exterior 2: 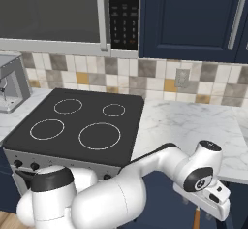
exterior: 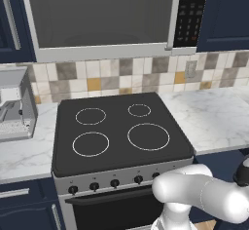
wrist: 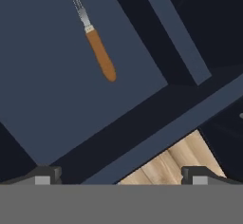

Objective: Take the pizza cutter from the drawer on the right and place it on the dining counter for cutting.

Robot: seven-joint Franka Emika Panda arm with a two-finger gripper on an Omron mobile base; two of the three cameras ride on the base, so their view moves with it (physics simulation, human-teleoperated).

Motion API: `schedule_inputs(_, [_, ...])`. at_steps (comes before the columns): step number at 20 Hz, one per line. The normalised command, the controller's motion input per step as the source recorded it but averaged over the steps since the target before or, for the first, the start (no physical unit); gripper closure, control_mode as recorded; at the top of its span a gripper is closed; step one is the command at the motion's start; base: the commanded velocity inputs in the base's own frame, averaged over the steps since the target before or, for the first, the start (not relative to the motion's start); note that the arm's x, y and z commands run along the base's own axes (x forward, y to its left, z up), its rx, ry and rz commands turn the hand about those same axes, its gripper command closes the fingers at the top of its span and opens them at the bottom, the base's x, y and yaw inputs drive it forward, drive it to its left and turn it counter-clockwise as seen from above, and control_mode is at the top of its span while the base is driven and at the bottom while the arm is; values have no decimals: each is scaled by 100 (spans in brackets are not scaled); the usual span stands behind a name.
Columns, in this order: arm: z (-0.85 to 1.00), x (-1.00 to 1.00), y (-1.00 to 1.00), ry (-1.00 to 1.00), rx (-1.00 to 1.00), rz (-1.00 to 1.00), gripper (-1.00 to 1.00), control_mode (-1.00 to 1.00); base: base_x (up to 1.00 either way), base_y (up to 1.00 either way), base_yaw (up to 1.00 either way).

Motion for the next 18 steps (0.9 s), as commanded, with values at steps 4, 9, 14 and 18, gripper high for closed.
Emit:
schedule_inputs(4, [-24,4,0,0,0,4,-100,-100,0,0,0])
schedule_inputs(9, [-18,6,1,0,0,2,-100,-100,0,0,0])
schedule_inputs(14, [-16,10,3,0,0,1,-100,-100,0,0,0])
schedule_inputs(18, [-11,14,1,0,0,2,-100,-100,0,0,0])
